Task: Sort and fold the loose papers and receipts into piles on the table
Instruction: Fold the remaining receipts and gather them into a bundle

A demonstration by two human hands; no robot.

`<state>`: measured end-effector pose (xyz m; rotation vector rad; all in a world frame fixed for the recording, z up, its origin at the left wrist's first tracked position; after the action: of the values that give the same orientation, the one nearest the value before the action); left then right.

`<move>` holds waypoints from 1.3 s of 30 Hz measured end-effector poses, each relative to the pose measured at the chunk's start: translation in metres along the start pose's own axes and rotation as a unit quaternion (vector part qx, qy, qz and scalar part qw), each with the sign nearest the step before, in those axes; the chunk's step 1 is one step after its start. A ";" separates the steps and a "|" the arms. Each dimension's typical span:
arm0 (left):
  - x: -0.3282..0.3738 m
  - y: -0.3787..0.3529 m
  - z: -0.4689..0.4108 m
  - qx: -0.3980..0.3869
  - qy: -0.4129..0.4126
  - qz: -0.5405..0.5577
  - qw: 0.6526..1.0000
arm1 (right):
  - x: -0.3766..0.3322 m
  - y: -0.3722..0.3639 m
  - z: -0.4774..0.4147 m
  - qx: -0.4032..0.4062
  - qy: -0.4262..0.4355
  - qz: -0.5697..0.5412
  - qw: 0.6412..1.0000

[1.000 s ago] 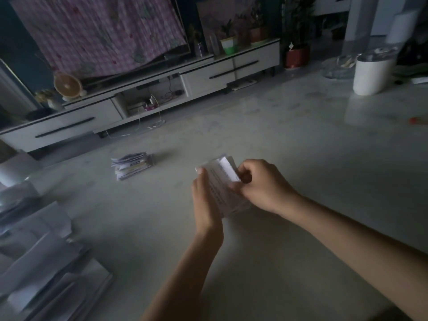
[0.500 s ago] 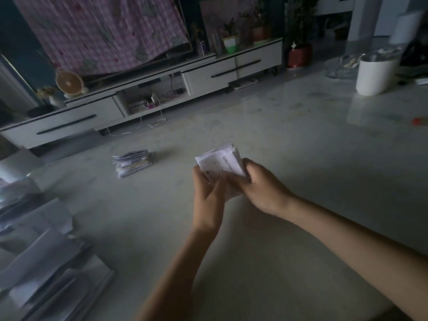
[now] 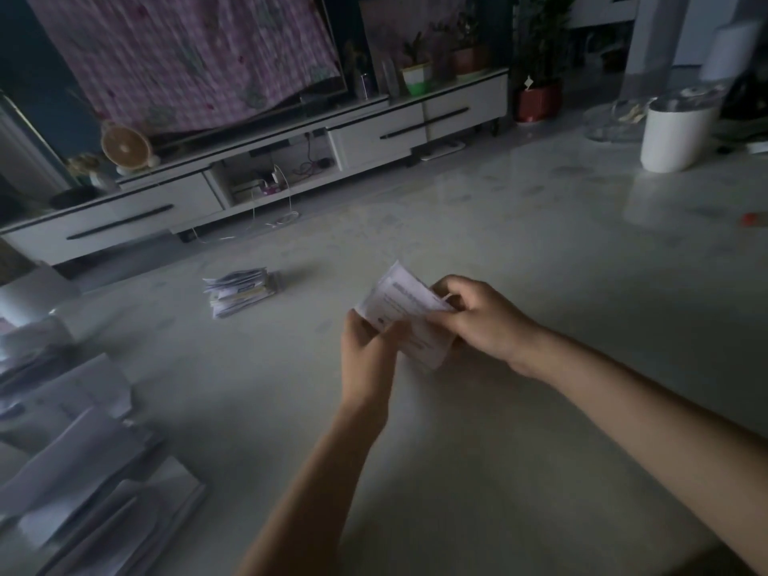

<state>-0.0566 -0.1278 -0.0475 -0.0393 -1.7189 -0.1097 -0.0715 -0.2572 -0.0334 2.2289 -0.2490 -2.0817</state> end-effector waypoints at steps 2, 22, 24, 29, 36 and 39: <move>0.000 0.009 -0.004 -0.010 0.064 -0.006 0.998 | -0.003 0.006 0.003 -0.085 -0.045 0.042 0.994; -0.001 -0.010 0.020 0.033 -0.118 -0.553 0.824 | 0.013 -0.014 0.017 0.180 0.094 0.473 0.857; -0.002 -0.014 0.021 -0.003 -0.139 -0.581 0.802 | 0.008 -0.022 0.018 0.145 0.173 0.477 0.849; -0.002 -0.017 0.022 0.018 -0.174 -0.610 0.773 | 0.023 -0.022 0.015 -0.022 0.138 0.379 0.915; -0.007 -0.014 0.022 -0.014 -0.142 -0.590 0.795 | 0.046 -0.001 0.004 -0.114 0.026 0.528 0.841; -0.006 -0.007 0.016 -0.064 -0.114 -0.604 0.786 | 0.048 -0.001 0.005 -0.129 -0.022 0.549 0.825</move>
<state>-0.0724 -0.1335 -0.0566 1.0047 -1.7168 -1.2116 -0.0731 -0.2643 -0.0807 1.2953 -0.9193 -1.3673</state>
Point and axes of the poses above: each hand's wrist, its own z-axis away from the middle knuckle, its own y-axis out of the back of the hand, x = y × z, the point moved 4 cm from there along -z, towards the middle knuckle, and after that the axes turned 8 degrees about -z, right-handed, at the moved point
